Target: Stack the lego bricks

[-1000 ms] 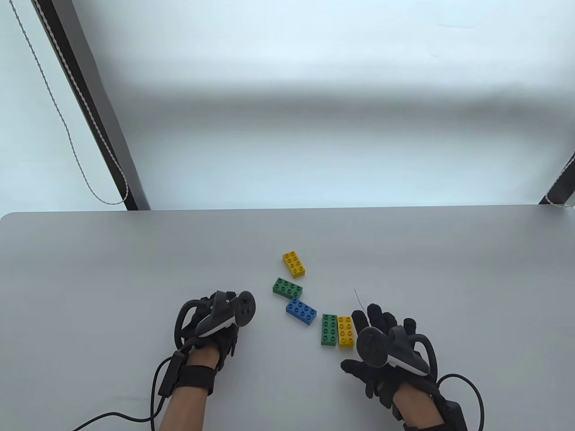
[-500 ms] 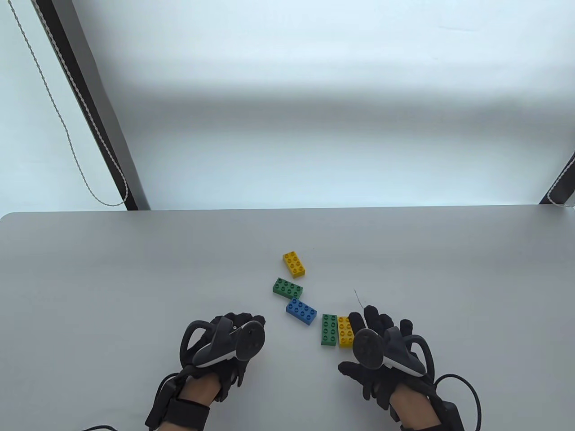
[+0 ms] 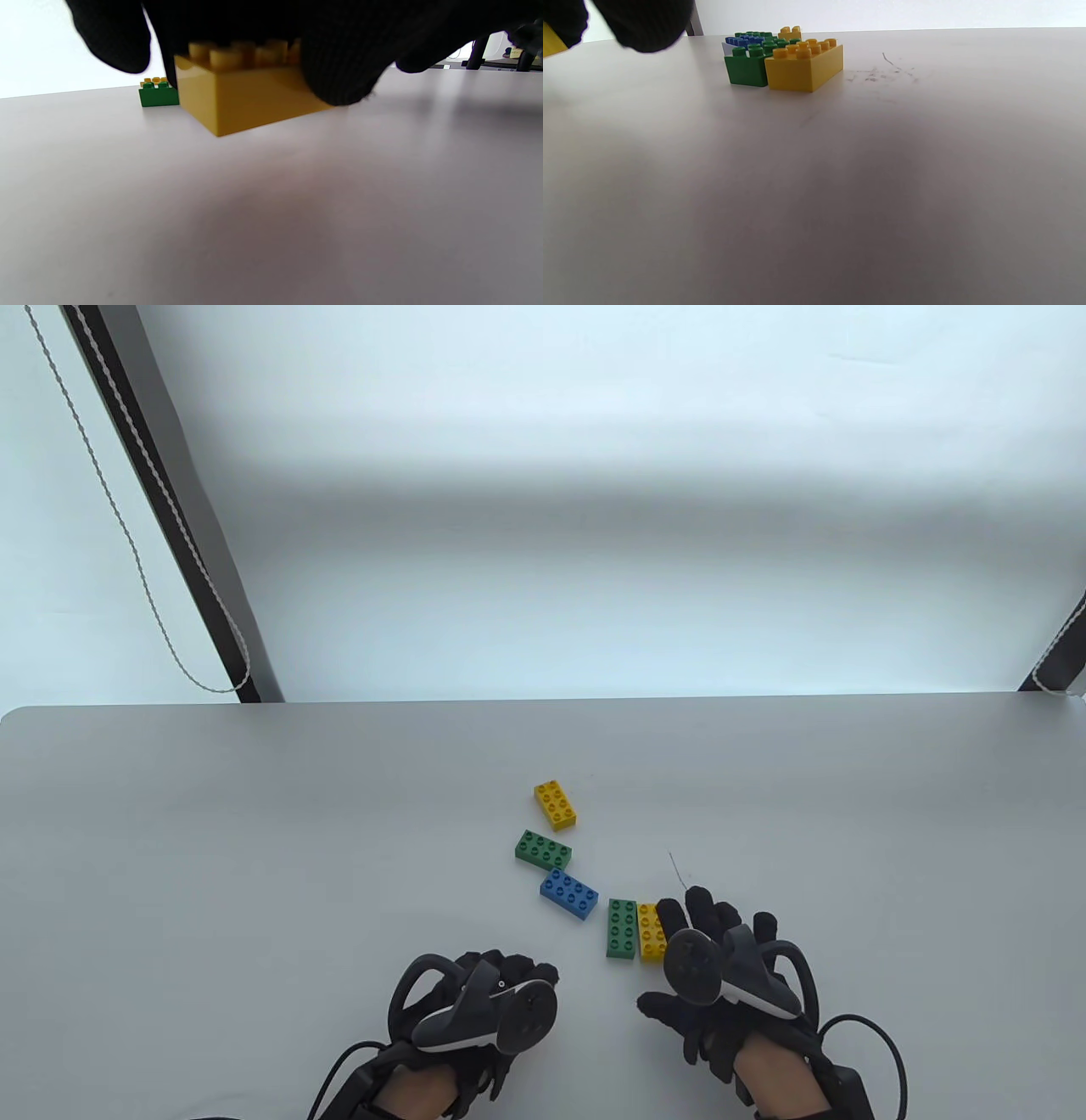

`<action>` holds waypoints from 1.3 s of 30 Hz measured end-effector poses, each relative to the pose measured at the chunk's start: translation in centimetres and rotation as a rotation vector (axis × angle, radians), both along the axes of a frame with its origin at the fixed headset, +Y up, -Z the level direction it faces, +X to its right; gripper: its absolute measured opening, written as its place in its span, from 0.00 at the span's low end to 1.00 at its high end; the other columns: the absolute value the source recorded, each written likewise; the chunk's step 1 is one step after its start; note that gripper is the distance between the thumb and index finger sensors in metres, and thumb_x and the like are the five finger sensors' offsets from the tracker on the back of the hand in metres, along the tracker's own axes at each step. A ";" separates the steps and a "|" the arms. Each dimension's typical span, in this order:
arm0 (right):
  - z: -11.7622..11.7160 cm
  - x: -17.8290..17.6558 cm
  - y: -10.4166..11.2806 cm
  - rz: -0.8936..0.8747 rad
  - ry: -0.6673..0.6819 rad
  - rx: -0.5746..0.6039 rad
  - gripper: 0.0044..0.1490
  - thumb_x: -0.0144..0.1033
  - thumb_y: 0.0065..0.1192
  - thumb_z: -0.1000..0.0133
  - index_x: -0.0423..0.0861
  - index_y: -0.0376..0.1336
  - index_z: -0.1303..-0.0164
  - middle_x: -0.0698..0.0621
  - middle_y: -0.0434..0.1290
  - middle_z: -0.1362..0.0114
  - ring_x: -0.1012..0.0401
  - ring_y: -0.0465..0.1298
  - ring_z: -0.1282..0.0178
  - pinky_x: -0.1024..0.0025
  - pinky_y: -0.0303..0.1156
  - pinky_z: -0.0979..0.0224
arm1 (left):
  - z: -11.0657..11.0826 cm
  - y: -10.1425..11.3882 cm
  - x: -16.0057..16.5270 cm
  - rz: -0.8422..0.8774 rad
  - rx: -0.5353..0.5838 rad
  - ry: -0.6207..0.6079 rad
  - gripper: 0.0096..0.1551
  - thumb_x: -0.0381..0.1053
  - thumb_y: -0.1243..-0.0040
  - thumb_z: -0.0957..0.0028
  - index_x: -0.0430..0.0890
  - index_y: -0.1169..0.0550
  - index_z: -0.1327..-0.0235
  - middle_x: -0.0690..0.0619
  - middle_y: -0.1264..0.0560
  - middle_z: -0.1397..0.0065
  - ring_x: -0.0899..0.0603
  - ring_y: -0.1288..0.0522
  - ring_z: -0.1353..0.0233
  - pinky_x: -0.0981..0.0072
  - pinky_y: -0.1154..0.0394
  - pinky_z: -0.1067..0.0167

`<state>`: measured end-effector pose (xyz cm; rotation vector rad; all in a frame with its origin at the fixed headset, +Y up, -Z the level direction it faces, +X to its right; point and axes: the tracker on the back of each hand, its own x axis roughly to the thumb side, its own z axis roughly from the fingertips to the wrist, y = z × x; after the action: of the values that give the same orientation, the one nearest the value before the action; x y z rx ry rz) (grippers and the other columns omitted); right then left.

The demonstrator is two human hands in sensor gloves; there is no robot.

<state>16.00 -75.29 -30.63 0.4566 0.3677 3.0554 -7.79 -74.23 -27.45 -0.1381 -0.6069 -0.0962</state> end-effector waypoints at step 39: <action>-1.1 -1.5 -0.4 -0.007 -0.020 0.182 0.62 0.62 0.67 0.57 0.39 0.44 0.25 0.32 0.59 0.24 0.37 0.72 0.33 0.34 0.67 0.34 | 0.3 -1.4 -0.2 0.013 -0.137 0.013 0.41 0.62 0.38 0.58 0.53 0.33 0.30 0.49 0.30 0.24 0.39 0.29 0.27 0.38 0.30 0.33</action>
<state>14.47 -75.69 -31.74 0.4323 0.0861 3.0972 -8.02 -75.58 -27.20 -0.2669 -0.6017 -0.0409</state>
